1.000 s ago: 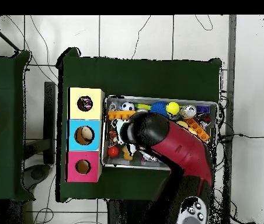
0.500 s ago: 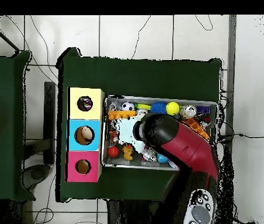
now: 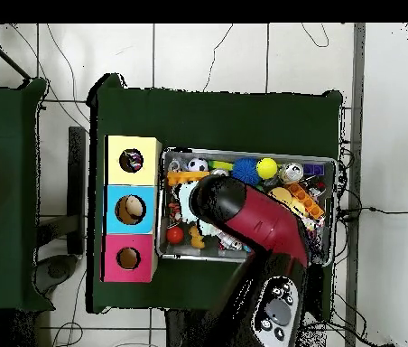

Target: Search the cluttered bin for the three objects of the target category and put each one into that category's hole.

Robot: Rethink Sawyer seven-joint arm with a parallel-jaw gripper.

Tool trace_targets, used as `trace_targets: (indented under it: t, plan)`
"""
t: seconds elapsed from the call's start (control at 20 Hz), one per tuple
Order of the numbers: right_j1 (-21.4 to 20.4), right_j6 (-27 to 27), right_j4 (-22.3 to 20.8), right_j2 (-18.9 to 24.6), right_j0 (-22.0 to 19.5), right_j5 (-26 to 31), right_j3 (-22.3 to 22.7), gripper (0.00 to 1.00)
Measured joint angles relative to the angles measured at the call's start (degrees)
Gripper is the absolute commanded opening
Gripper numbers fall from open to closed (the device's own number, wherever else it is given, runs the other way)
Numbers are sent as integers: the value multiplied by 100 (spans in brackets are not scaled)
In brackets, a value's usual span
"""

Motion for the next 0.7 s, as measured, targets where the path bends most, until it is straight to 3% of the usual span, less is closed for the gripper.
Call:
trace_targets:
  t: [0.7]
  plan:
    - [350, 0, 413, 236, 209, -843, 126, 0]
